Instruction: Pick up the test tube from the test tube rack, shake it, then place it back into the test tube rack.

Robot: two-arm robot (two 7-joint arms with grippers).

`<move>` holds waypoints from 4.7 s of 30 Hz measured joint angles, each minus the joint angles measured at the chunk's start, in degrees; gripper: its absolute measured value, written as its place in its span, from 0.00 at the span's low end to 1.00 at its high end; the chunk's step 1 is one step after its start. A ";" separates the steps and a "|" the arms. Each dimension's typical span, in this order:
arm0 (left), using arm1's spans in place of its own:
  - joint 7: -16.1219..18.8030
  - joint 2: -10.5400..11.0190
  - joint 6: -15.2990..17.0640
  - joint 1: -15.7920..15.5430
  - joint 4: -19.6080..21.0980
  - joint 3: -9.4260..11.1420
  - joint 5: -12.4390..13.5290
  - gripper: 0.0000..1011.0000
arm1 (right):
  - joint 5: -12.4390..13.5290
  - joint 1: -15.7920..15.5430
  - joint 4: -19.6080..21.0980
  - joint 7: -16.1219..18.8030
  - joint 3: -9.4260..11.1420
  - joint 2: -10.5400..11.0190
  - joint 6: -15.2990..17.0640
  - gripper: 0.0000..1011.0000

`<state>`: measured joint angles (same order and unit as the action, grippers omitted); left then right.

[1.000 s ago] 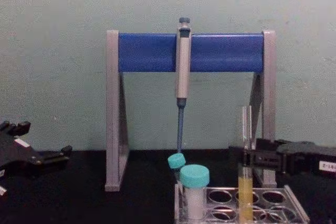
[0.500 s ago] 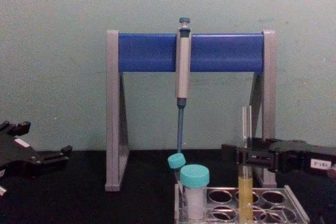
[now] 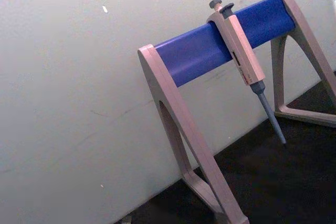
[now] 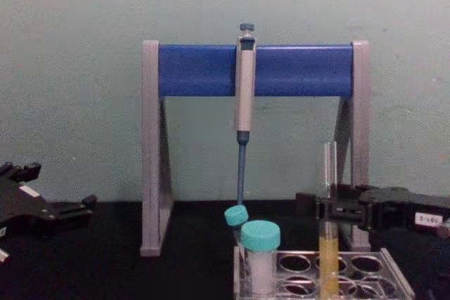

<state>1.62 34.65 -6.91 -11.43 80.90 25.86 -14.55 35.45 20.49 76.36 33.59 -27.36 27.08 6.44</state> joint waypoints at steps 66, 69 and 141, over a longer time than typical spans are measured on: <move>0.00 0.00 0.00 0.00 0.00 0.00 0.00 1.00 | -2.99 -4.62 5.88 -1.54 1.56 2.04 -7.90 0.22; 0.00 0.00 0.00 0.00 0.00 0.00 0.00 1.00 | -3.67 -5.57 7.43 -2.12 2.27 2.35 -8.86 0.22; 0.00 0.00 0.00 0.00 0.00 0.00 0.00 1.00 | -4.59 -9.20 14.66 -1.69 6.17 0.54 -11.66 0.22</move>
<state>1.62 34.65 -6.91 -11.43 80.90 25.86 -14.55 30.86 11.29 91.02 31.91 -21.19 27.62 -5.22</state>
